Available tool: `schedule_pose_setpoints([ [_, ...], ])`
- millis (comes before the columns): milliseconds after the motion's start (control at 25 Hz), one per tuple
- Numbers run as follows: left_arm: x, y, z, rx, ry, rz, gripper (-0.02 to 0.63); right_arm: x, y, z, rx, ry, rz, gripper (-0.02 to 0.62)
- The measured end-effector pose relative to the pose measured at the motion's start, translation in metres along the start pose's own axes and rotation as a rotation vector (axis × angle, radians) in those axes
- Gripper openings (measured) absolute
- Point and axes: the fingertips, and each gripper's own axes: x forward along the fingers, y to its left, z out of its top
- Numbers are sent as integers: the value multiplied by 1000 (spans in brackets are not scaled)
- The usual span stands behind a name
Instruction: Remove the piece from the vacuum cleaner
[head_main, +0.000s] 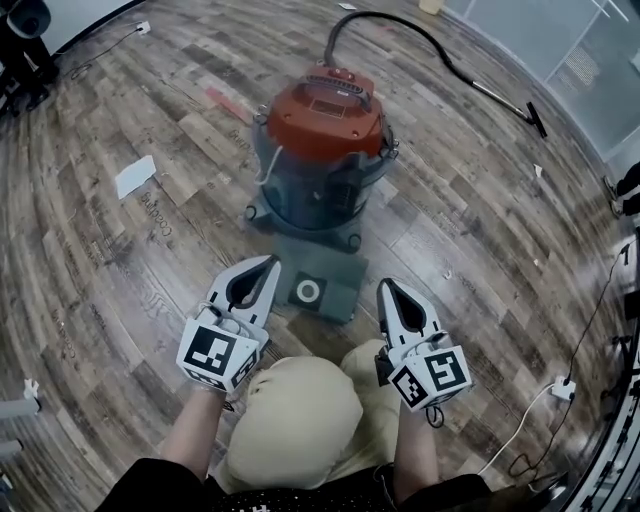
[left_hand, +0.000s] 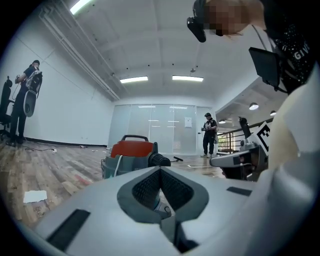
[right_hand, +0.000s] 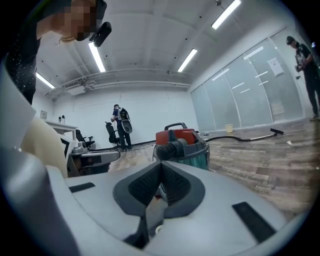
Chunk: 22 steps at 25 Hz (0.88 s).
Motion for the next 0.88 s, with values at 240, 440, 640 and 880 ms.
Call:
schedule_pose_setpoints([
  [240,7,-6,-2,-16,6,-18,9,-1,2,1,-54,3,-1,11],
  [440,6,-5,-5,-14,14,-14,9,-3,-3,2,-19,-8,-5,11],
  [640,4,-3,-7,-14,22,-9,9,-2,-6,3,-23,-6,-10,11],
  [880,5,-3,-8,-9,25,-13,9,1,-4,0,-34,1,3,11],
])
